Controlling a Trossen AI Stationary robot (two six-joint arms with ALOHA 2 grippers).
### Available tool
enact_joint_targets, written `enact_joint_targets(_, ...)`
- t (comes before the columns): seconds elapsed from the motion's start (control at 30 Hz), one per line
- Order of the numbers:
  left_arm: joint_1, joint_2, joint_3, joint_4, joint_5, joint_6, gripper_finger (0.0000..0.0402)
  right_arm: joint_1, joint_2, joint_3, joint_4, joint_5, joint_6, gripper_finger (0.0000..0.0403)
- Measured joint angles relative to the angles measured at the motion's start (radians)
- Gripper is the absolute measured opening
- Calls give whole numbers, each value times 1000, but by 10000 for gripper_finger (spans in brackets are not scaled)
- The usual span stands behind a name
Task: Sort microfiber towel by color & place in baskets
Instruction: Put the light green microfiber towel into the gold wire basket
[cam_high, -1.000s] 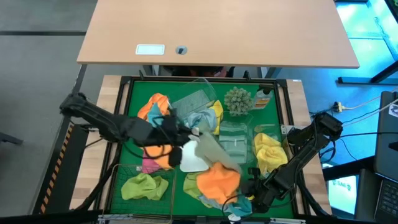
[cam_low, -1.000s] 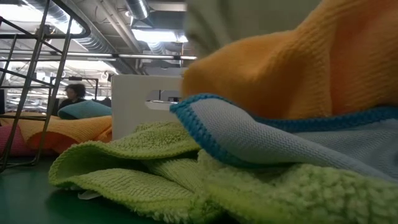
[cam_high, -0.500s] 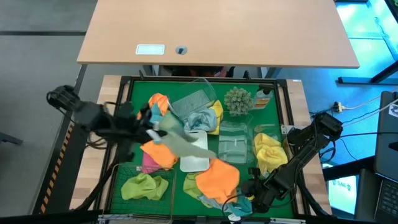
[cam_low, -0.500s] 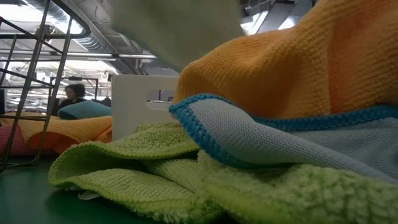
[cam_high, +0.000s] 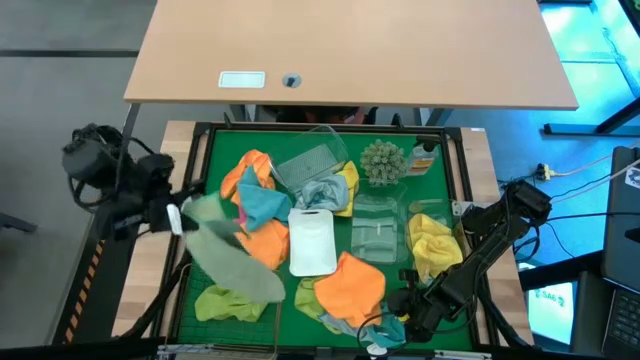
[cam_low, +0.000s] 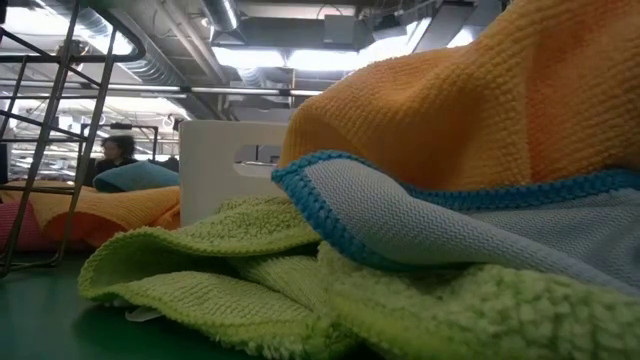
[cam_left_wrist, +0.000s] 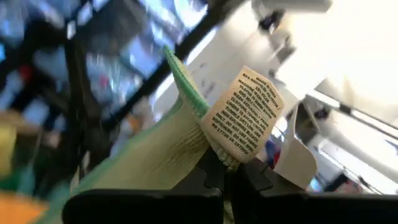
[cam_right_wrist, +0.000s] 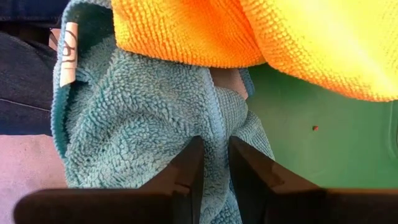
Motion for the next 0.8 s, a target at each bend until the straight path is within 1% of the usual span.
enact_joint_targets(0.13,-45,-2,0,-201,23,-155,0,0,0,0,0,0,0,73)
enact_joint_targets(0.23,-72,14,0,-339,70,-281,0,0,0,0,0,0,0,73)
enact_joint_targets(0.3,-81,37,0,-423,102,-361,0,0,0,0,0,0,0,73)
enact_joint_targets(0.43,-97,94,0,-561,125,-472,0,0,0,0,0,0,0,73)
enact_joint_targets(0.57,-118,168,0,-633,157,-480,0,0,0,0,0,-27,0,73)
enact_joint_targets(0.63,-124,212,0,-650,159,-457,0,0,0,0,0,-45,0,73)
enact_joint_targets(0.8,-133,319,0,-679,157,-402,0,0,0,0,0,-46,0,70)
